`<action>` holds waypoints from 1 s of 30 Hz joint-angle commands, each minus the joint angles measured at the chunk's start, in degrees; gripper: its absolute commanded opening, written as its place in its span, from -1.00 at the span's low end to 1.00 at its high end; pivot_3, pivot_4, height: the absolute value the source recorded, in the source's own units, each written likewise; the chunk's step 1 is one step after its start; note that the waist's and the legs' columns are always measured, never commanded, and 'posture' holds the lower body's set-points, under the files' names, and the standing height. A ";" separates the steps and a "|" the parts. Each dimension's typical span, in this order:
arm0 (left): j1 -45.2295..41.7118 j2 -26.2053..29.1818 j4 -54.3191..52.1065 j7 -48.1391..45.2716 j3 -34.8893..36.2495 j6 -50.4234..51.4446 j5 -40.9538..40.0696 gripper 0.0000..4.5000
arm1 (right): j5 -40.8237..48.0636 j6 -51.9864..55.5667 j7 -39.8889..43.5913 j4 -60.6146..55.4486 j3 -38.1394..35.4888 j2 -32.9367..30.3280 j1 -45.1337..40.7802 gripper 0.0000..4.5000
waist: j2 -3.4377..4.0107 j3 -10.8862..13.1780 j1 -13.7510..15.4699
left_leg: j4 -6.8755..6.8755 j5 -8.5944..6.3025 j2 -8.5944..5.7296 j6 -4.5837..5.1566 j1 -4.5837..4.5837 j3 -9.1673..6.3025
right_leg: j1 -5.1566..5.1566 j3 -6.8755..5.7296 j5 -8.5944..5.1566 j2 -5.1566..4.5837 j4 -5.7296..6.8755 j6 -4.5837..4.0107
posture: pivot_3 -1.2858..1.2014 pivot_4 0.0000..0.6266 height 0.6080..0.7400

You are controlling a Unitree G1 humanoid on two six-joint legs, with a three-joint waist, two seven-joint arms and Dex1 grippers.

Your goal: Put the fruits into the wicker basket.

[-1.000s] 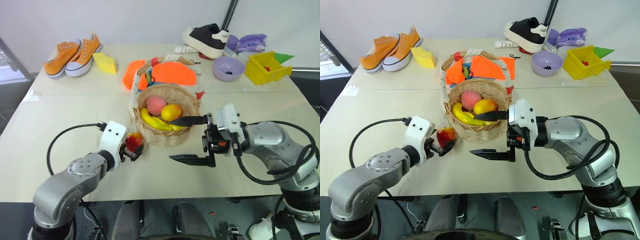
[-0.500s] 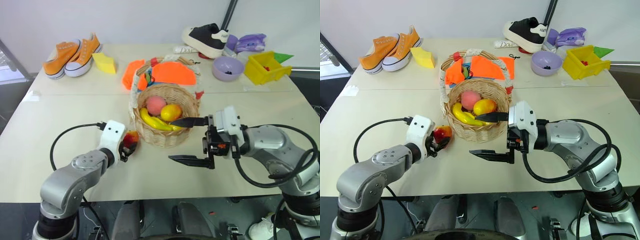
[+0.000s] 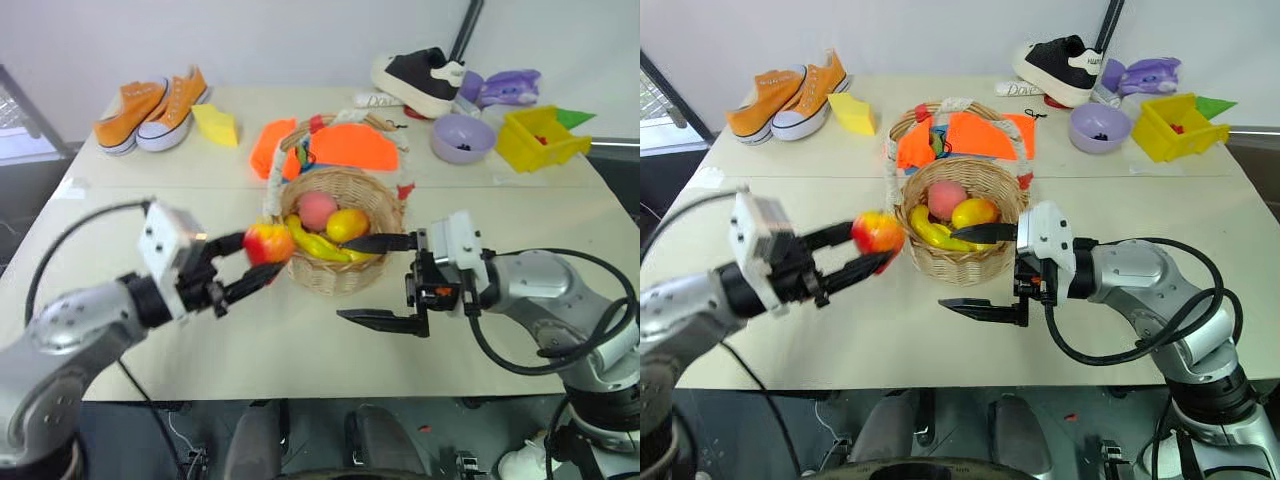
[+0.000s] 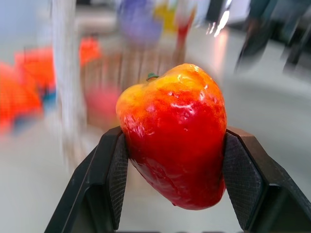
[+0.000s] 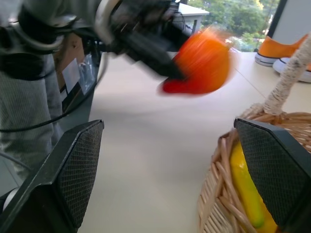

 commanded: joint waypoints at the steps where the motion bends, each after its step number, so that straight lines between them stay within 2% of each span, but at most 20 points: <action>1: -9.41 -1.86 6.26 7.61 -13.93 2.03 9.72 0.05 | -0.54 -0.80 -1.01 -0.96 -1.51 -0.08 0.73 1.00 | -0.01 0.00 -0.08 | 0.02 0.00 -0.03 0.02 0.00 0.00 | 0.05 -0.01 0.01 0.00 -0.01 0.02 | 0.03 -0.52 0.90; 4: -14.87 -6.40 11.05 8.88 -19.51 1.71 11.60 0.05 | -0.96 -0.70 -1.85 -1.16 -3.37 -1.06 1.94 1.00 | -0.02 0.01 -0.22 | 0.01 0.01 -0.03 0.06 -0.03 0.00 | 0.00 0.00 0.13 0.09 -0.01 0.25 | 0.03 -0.52 0.90; 7: -17.19 -6.75 15.12 8.00 -23.76 0.56 15.74 0.05 | -1.33 -0.52 -2.70 -1.54 -4.98 -2.18 3.32 1.00 | 0.00 0.02 -0.51 | -0.02 0.02 0.04 0.05 -0.23 -0.03 | -0.29 -0.02 0.22 0.24 0.07 0.49 | 0.03 -0.52 0.90; 11: -17.75 -6.93 17.40 5.95 -24.07 -1.18 17.23 0.86 | -1.69 1.13 -5.33 -1.07 -7.11 -3.36 4.96 1.00 | 0.02 0.03 -0.58 | -0.03 0.05 0.08 -0.01 -0.24 -0.05 | -0.40 -0.01 0.17 0.33 0.25 0.53 | 0.03 -0.52 0.90; 12: -17.41 -6.70 16.76 4.77 -23.48 -1.74 16.73 0.99 | -1.67 1.74 -5.84 -0.67 -7.93 -3.72 5.44 1.00 | 0.02 0.03 -0.55 | -0.03 0.06 0.08 -0.02 -0.25 -0.05 | -0.40 -0.01 0.17 0.33 0.25 0.54 | 0.03 -0.52 0.90; 16: -13.84 -4.16 13.22 -0.98 -19.89 -4.86 14.50 0.99 | -1.23 2.98 -6.95 0.73 -11.47 -4.69 7.23 1.00 | 0.02 0.03 -0.45 | 0.07 0.06 0.03 -0.02 -0.29 -0.04 | -0.36 -0.02 0.17 0.24 0.25 0.55 | 0.03 -0.52 0.90; 22: -3.99 0.13 8.67 -8.12 -8.16 -7.06 6.37 0.99 | -4.01 1.45 -10.85 7.43 -13.79 -3.01 5.73 1.00 | 0.02 0.03 -0.56 | 0.08 0.09 0.06 -0.07 -0.20 -0.06 | -0.31 -0.02 0.17 0.25 0.33 0.54 | 0.03 -0.52 0.90; 26: 3.93 3.30 7.17 -11.18 -2.86 -10.68 6.62 0.99 | -7.72 0.27 -14.40 12.89 -10.94 0.52 1.59 1.00 | 0.05 0.03 -0.67 | 0.09 0.09 0.06 -0.07 -0.12 -0.04 | -0.25 0.00 0.17 0.25 0.34 0.53 | 0.03 -0.52 0.90; 30: 12.21 3.35 7.54 -13.53 0.30 -17.55 9.49 0.99 | -12.95 -1.99 -20.41 20.11 -6.81 8.17 -4.76 1.00 | 0.06 0.03 -0.81 | 0.08 0.09 0.06 -0.08 -0.10 -0.04 | -0.26 -0.01 0.17 0.25 0.37 0.52 | 0.03 -0.52 0.90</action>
